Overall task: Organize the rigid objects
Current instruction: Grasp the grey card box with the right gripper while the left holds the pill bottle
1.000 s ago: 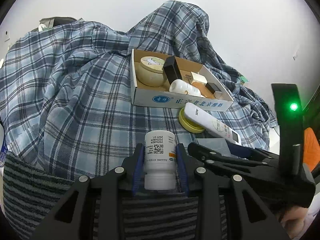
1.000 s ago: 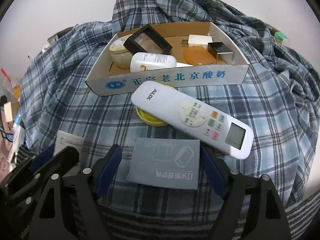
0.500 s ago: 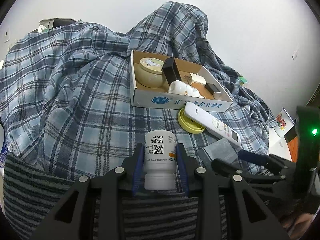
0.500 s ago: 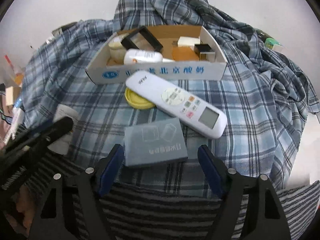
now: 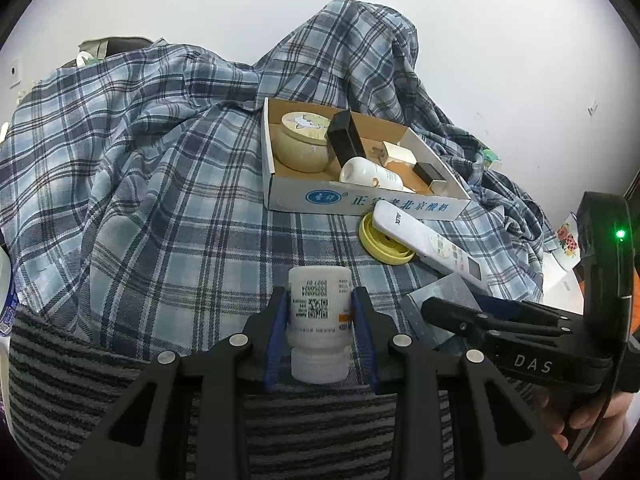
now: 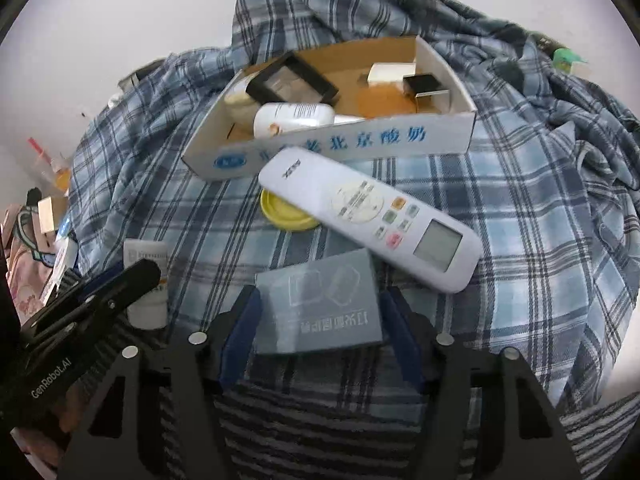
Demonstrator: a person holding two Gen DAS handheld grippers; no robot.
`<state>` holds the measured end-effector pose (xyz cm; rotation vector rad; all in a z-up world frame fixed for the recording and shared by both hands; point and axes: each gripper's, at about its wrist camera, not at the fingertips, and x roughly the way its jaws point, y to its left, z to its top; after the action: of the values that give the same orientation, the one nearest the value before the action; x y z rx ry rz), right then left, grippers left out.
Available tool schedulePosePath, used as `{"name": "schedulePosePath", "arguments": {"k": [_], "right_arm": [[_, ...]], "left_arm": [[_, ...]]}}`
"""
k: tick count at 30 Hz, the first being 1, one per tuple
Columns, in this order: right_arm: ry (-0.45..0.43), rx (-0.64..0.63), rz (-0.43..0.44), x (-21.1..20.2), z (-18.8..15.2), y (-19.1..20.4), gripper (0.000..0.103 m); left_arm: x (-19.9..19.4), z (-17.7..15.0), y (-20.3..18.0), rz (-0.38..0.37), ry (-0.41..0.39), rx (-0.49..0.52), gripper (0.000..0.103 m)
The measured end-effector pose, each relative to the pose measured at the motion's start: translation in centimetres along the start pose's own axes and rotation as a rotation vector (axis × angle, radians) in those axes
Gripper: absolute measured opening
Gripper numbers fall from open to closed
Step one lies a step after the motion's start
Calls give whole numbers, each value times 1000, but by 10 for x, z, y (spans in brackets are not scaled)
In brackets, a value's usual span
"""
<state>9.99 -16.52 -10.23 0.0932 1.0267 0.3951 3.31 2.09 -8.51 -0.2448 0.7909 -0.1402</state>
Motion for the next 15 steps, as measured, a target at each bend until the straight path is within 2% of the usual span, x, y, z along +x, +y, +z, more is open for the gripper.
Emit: {"name": "schedulePosePath", "arguments": {"k": [6, 8, 10, 13, 15], "right_arm": [[-9, -27, 3, 0, 0, 1, 61], [-19, -27, -5, -2, -1, 1, 54], [-77, -48, -27, -14, 1, 4, 33], [-84, -115, -35, -21, 5, 13, 29], [-69, -146, -60, -19, 5, 16, 33]], "left_arm": [[2, 0, 0, 2, 4, 2, 34], [1, 0, 0, 3, 3, 3, 34], [1, 0, 0, 4, 2, 4, 34], [1, 0, -1, 5, 0, 1, 34], [1, 0, -1, 4, -4, 6, 34]]}}
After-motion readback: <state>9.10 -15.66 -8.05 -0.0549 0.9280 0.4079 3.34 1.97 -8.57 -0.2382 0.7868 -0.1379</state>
